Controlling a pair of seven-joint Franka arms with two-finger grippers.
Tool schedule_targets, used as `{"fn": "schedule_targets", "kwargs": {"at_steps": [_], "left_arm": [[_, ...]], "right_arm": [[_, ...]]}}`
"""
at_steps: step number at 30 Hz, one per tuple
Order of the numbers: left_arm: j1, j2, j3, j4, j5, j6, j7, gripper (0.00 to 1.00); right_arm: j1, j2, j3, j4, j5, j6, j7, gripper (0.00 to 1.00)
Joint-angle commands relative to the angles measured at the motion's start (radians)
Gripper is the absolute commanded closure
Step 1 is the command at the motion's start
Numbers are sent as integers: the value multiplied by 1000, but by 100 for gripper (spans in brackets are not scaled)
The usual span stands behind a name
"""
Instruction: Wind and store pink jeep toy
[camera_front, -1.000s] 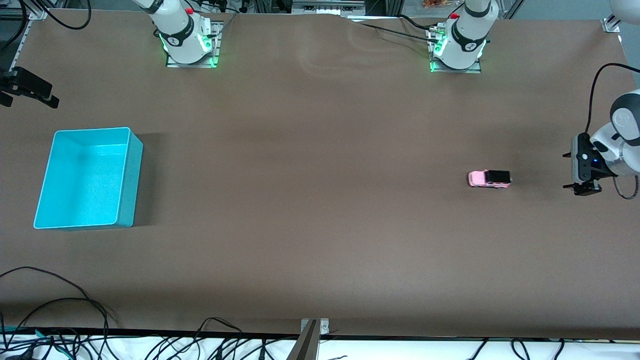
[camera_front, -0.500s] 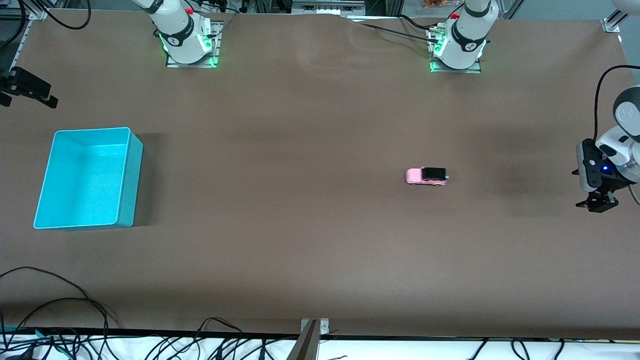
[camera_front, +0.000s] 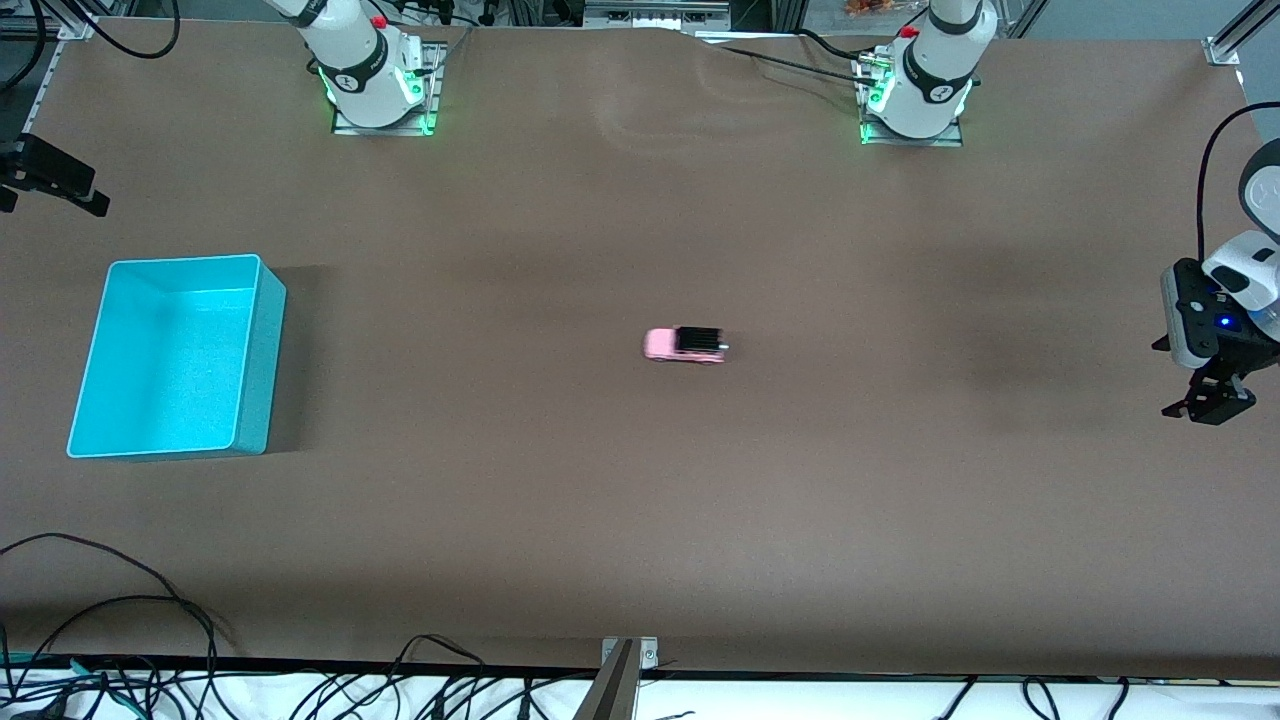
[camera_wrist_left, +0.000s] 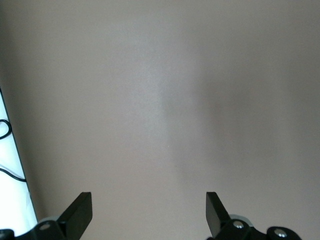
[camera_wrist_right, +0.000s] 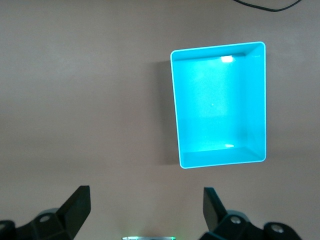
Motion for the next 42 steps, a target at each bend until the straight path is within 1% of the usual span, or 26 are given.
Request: {"fn": "schedule_targets", "kwargs": {"at_steps": [1, 7, 12, 20, 29, 33, 37, 40, 42], "left_arm": [[-1, -24, -1, -12, 13, -1, -26, 0], [-1, -41, -3, -16, 19, -2, -126, 0], [-1, -53, -6, -18, 24, -10, -206, 0], [-1, -67, -6, -24, 24, -13, -256, 0], [-1, -109, -9, -25, 26, -76, -491, 0], [1, -126, -39, -25, 27, -77, -552, 0], [1, -145, -49, -27, 39, -82, -626, 0], [7, -159, -82, -24, 61, -109, -715, 0], [8, -175, -90, -24, 82, -131, -775, 0]], "right_arm": [[-2, -12, 0, 8, -7, -20, -11, 0], [-2, -17, -2, 8, -4, -70, -1, 0], [-2, -18, 1, 8, -1, -69, 4, 0], [-2, -17, 11, 10, -5, -63, 5, 0], [6, -15, 17, 10, 2, -60, 9, 0], [11, -15, 23, 10, 4, -60, 10, 0], [11, -15, 38, 8, 1, -57, 38, 0], [12, -15, 46, 8, 1, -54, 50, 0], [11, -15, 52, 8, 2, -52, 50, 0]]}}
